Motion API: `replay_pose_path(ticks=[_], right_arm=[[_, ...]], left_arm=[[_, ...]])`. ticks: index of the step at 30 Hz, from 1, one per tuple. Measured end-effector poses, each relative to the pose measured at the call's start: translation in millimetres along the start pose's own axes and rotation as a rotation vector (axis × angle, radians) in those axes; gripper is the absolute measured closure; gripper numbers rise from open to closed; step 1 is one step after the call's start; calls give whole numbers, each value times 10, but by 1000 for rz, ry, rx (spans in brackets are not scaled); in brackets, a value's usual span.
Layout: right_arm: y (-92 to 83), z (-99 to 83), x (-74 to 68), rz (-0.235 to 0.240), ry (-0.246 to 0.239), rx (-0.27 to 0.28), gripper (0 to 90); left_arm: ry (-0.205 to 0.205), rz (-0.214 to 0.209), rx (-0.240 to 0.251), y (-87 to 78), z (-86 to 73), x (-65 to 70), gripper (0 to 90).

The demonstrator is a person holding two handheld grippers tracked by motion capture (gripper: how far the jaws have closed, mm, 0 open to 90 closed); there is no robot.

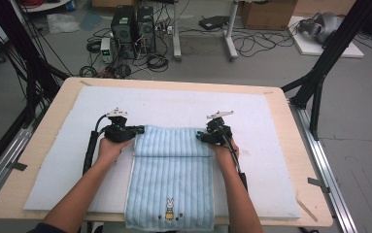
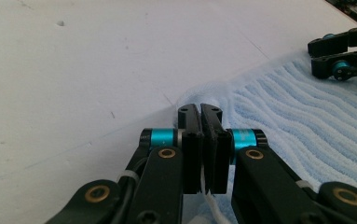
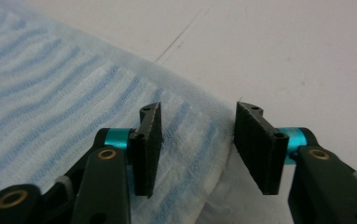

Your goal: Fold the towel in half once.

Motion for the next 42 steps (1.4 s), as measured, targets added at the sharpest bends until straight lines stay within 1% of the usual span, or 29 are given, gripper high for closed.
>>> replay_pose_path(ticks=[1,2,4,5,6,8,10,12,16,18,20,21,22,23,24,26,28,29,30,32,33,34,35,37,38,40,42], right_arm=[[-4,-3,-10,-8,-9,-4,555],[-8,-3,-21,-2,-36,-5,630],[-14,-13,-76,25,-59,-21,776],[-13,-17,-95,41,-74,-26,822],[-15,-19,-106,44,-87,-28,831],[-31,-14,-111,40,-95,-23,834],[-82,0,-115,52,-89,0,834],[-157,28,-125,76,-70,28,834],[-327,47,-166,117,-66,70,833],[-403,18,-201,136,-77,83,833],[-486,-26,-244,155,-87,93,832],[-527,-43,-268,164,-83,87,832],[-572,-50,-294,174,-87,92,832],[-625,-54,-322,187,-96,111,832],[-675,-62,-347,201,-95,123,832],[-752,-98,-383,220,-102,127,832],[-799,-151,-400,229,-119,129,832],[-828,-200,-407,223,-143,130,832],[-852,-237,-408,229,-144,135,832],[-906,-311,-416,257,-142,143,832],[-934,-347,-420,264,-137,147,833],[-961,-387,-427,273,-135,141,833],[-983,-426,-436,281,-147,137,833],[-1019,-515,-448,295,-153,121,832],[-1031,-559,-449,292,-161,113,832],[-1044,-643,-436,273,-195,107,832],[-1048,-719,-425,279,-192,93,832]], left_arm=[[-3,1,2,-1,0,-2,865],[-6,-2,4,-2,1,-2,865],[-7,-1,6,-10,6,-1,865],[-7,-3,9,-17,12,2,865],[-6,-3,13,-29,21,7,865],[0,1,24,-68,46,7,865],[0,-6,41,-117,79,18,865],[4,-10,58,-167,111,35,864],[16,-29,73,-257,130,81,864],[26,-42,67,-295,124,116,864],[25,-50,90,-345,125,162,863],[25,-59,93,-372,121,185,864],[30,-65,94,-400,114,203,863],[29,-71,103,-427,108,224,863],[29,-76,103,-460,95,241,863],[29,-90,108,-522,59,272,862],[27,-109,111,-577,9,303,862],[24,-118,112,-603,-18,319,861],[20,-125,116,-628,-43,335,861],[26,-136,108,-676,-97,362,861],[20,-147,111,-700,-123,379,861],[12,-157,113,-719,-150,395,860],[5,-169,111,-734,-179,418,860],[8,-182,94,-750,-246,472,858],[11,-187,82,-756,-280,497,856],[14,-206,65,-765,-336,552,851],[16,-224,54,-783,-386,598,850]])
Point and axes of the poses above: each handheld gripper's, and its own axes: y roughly forward along the jaws, z roughly out of its top, x roughly to its right, the point moved 6 cm from there along y, roughly forward along the jaws, and after that the axes turned 15 degrees about y, right-handed, at the moved point
